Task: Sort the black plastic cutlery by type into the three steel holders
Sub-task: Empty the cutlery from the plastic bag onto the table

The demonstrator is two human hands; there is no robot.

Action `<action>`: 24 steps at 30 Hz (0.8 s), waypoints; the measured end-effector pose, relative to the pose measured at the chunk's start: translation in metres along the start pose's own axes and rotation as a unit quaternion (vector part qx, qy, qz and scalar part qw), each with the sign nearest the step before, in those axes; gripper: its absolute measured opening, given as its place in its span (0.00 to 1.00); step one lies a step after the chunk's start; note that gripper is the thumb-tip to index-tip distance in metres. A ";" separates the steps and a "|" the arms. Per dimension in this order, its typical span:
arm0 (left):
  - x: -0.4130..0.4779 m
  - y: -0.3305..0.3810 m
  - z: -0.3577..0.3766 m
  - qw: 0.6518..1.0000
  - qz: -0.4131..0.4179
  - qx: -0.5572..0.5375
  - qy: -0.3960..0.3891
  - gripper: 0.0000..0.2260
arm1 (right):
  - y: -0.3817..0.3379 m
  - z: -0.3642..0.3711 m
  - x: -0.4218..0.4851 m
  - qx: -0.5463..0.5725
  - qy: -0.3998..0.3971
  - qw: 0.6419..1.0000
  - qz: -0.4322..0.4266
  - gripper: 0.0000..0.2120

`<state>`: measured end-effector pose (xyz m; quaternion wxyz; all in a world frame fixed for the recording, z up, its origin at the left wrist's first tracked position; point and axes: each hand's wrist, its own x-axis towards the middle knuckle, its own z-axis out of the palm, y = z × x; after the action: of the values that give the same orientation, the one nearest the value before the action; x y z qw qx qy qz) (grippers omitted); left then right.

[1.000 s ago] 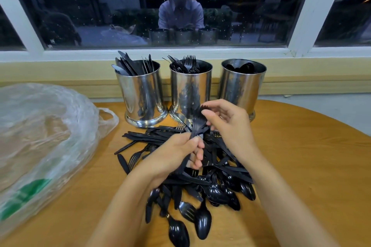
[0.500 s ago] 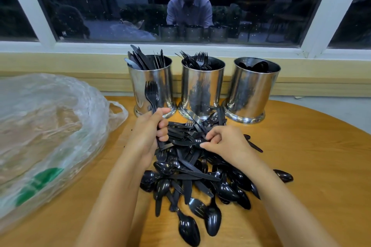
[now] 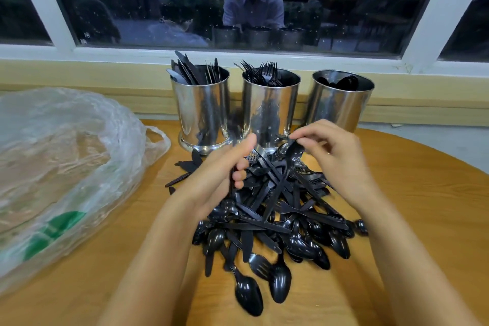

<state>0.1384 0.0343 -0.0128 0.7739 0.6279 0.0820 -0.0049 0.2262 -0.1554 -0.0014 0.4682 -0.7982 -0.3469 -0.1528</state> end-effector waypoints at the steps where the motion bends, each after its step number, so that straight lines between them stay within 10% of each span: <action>1: 0.000 -0.002 0.005 0.999 -0.011 0.038 -0.032 0.31 | -0.004 0.004 0.000 0.004 -0.006 1.000 -0.029 0.09; 6: 0.001 -0.018 0.028 0.978 -0.054 0.177 -0.099 0.14 | -0.018 0.021 -0.004 0.070 0.007 0.994 -0.083 0.08; 12: -0.001 -0.012 0.021 0.995 -0.044 0.093 0.013 0.12 | -0.020 0.019 -0.006 0.072 0.002 0.997 0.003 0.12; 18: -0.022 -0.005 -0.001 0.992 0.028 -0.091 0.085 0.13 | -0.020 0.015 -0.032 -0.074 -0.279 0.945 0.153 0.03; 24: -0.058 -0.020 -0.016 0.976 0.040 -0.182 0.113 0.13 | -0.038 0.023 -0.066 -0.212 -0.305 0.911 0.179 0.10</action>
<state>0.0771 0.0405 -0.0281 0.8604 0.4761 0.1434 0.1119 0.1508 -0.1513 -0.0268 0.1787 -0.9352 -0.2834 0.1145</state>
